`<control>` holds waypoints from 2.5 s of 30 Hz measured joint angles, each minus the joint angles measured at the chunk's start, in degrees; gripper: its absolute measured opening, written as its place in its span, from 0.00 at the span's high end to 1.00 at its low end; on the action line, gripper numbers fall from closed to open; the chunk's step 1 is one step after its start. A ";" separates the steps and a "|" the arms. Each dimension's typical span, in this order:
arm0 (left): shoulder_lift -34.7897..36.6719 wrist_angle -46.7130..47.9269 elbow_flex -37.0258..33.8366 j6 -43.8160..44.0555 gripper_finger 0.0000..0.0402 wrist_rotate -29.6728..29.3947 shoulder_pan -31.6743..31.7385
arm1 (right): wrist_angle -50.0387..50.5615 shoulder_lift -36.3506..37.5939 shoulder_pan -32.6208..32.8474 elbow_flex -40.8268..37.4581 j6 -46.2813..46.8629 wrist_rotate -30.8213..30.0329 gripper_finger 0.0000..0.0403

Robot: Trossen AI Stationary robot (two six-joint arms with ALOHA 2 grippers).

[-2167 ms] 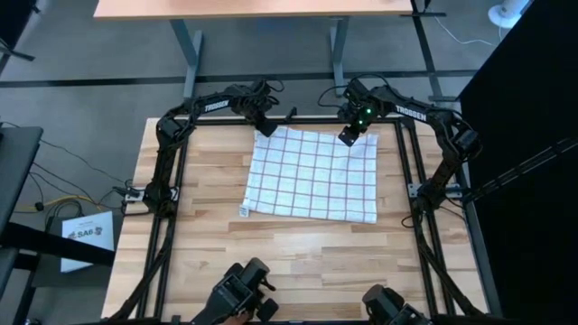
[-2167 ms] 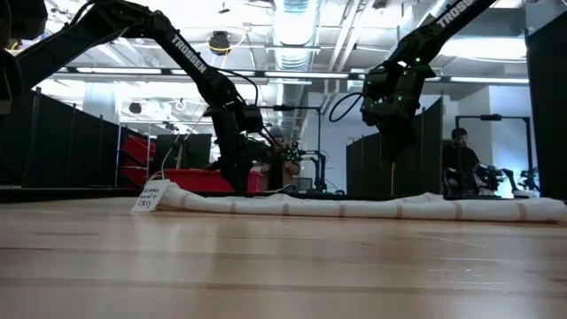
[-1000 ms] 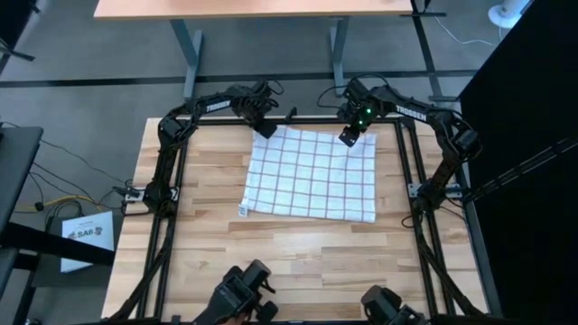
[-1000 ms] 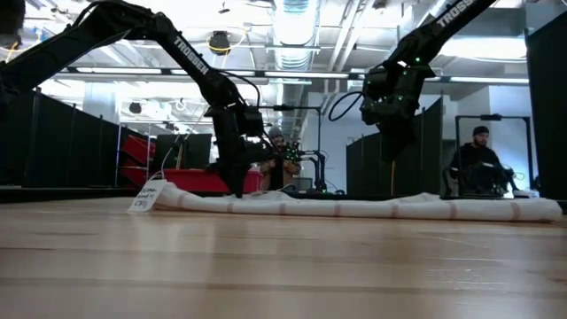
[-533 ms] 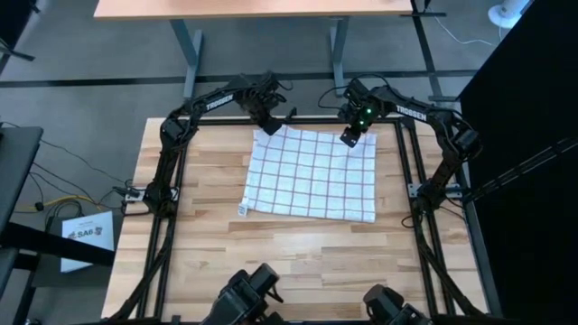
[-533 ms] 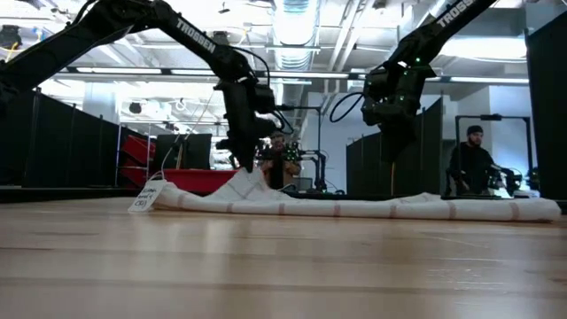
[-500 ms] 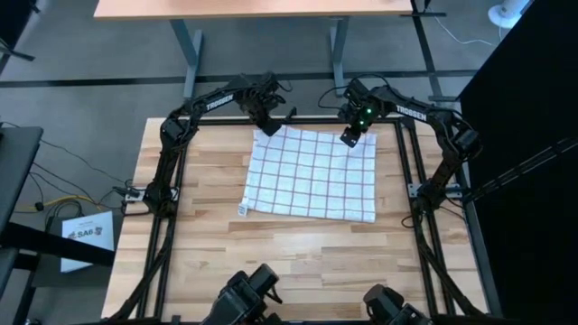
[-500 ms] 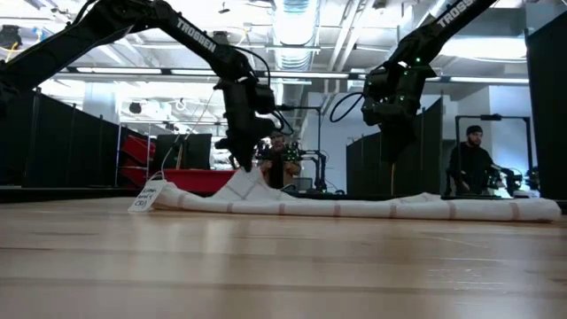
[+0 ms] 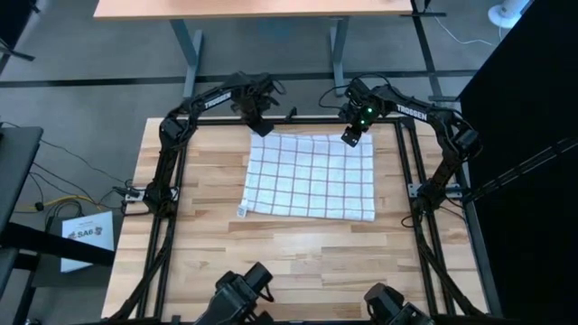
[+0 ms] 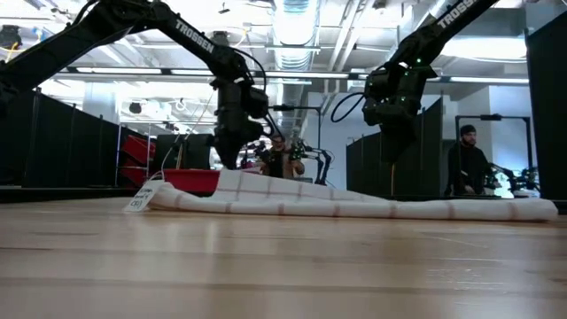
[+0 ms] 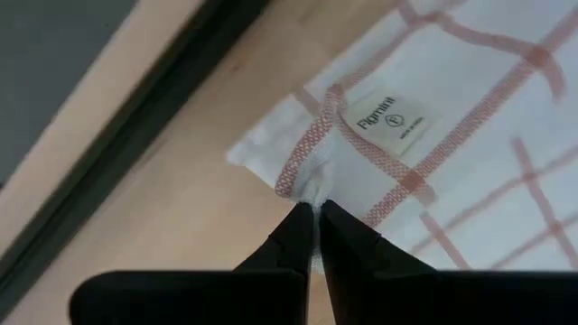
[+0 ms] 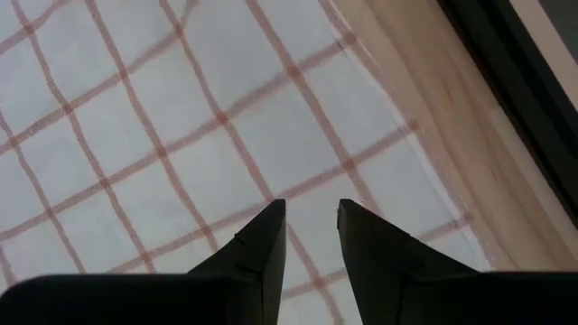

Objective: Roll towel
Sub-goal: Fold the white striped towel

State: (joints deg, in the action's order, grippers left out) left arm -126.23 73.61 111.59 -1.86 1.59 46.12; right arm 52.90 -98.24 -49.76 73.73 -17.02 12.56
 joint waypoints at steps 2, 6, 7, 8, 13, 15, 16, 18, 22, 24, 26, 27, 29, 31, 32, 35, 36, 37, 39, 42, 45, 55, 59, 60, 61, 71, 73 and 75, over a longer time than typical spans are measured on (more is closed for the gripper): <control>0.00 1.41 0.00 -0.45 0.98 -0.57 0.45 | 0.02 0.00 0.00 0.00 0.00 0.00 0.77; 0.00 3.55 0.00 -2.26 0.98 -0.08 0.54 | 0.00 0.00 0.00 0.00 0.00 0.00 0.77; 0.00 3.80 0.00 -2.92 0.98 0.53 0.46 | 0.00 0.00 0.00 0.00 0.00 0.00 0.77; 0.00 3.68 0.00 -3.13 0.97 1.51 0.33 | 0.00 0.00 0.00 0.00 0.00 0.00 0.77; 0.05 7.01 0.00 -4.65 0.89 4.32 -0.65 | -0.04 0.00 -0.09 0.00 0.00 0.00 0.77; 0.56 7.96 0.00 -4.60 0.87 3.77 -0.68 | -0.06 0.00 -0.15 0.00 -0.03 0.00 0.77; 0.81 8.43 0.01 -4.57 0.86 3.50 -0.70 | -0.06 0.00 -0.17 0.00 -0.05 0.00 0.77; 1.32 9.38 0.01 -4.50 0.84 2.95 -0.73 | -0.08 0.00 -0.20 0.00 -0.08 0.00 0.77; 2.35 11.27 0.02 -4.38 0.81 1.85 -0.80 | -0.07 0.00 -0.28 0.00 -0.18 0.00 0.77; 4.30 12.55 0.02 -5.10 0.80 3.54 -1.53 | 0.92 0.00 -0.28 0.00 -1.12 0.00 0.77; 6.97 12.66 -0.28 -5.58 0.81 4.34 -2.61 | 1.41 0.00 -0.31 -0.02 -1.55 0.00 0.77; 8.39 12.65 -0.83 -5.47 0.81 4.42 -3.04 | 1.44 0.00 -0.31 -0.02 -1.63 0.00 0.77; 11.46 13.28 -2.29 -4.45 0.81 4.32 -3.88 | 1.96 0.00 -0.31 -0.02 -1.68 0.03 0.77; 15.62 13.65 -5.42 -3.23 0.81 4.19 -4.98 | 3.17 0.00 -0.31 -0.02 -1.79 0.39 0.77; 18.23 13.36 -7.92 -2.60 0.81 4.32 -5.69 | 3.88 0.00 -0.31 -0.02 -2.25 0.71 0.77; 27.04 6.46 -19.58 -0.33 0.81 6.35 -7.95 | 5.54 0.00 -0.31 -0.02 -3.02 0.91 0.77; 30.38 2.37 -24.74 0.50 0.81 8.15 -8.67 | 5.86 0.00 -0.26 -0.02 -3.00 1.02 0.77; 33.69 -2.18 -30.21 1.54 0.81 10.38 -9.57 | 6.19 0.00 -0.10 -0.02 -2.97 1.29 0.77; 40.68 -12.87 -41.60 4.84 0.81 16.28 -11.51 | 6.52 0.00 0.11 -0.25 -2.97 4.42 0.77; 48.52 -28.35 -57.04 10.29 0.81 24.98 -14.69 | 6.63 0.00 0.36 -1.71 -2.97 16.77 0.77; 51.87 -34.03 -65.12 13.95 0.81 25.48 -15.65 | 6.33 -0.01 1.61 -4.62 -3.15 21.87 0.77; 56.79 -43.40 -80.90 21.11 0.81 26.52 -16.21 | 4.83 -0.04 6.33 -13.03 -2.81 25.18 0.77; 54.47 -43.69 -81.08 23.28 0.81 29.71 -16.18 | 4.15 -0.04 7.58 -13.09 -2.06 25.18 0.77; 53.85 -43.82 -81.11 23.96 0.81 29.83 -16.19 | 3.83 -0.04 7.83 -13.09 -1.44 25.18 0.77; 53.31 -44.65 -81.11 24.66 0.81 30.32 -16.19 | 3.54 -0.04 7.90 -13.09 -1.11 25.18 0.77; 49.42 -53.65 -81.11 29.59 0.68 34.82 -17.40 | 3.17 -0.04 8.15 -13.07 -0.59 25.18 0.77; 48.49 -53.82 -81.11 30.19 0.65 34.86 -18.10 | 3.17 -0.04 8.15 -13.07 -0.83 25.18 0.77; 47.79 -55.21 -81.11 30.94 0.64 34.90 -18.73 | 2.68 -0.04 8.15 -13.07 -0.88 25.17 0.77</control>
State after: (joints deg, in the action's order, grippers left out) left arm -78.44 18.40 30.48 29.09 36.49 27.39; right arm 55.58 -98.28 -41.60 60.67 -17.89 37.72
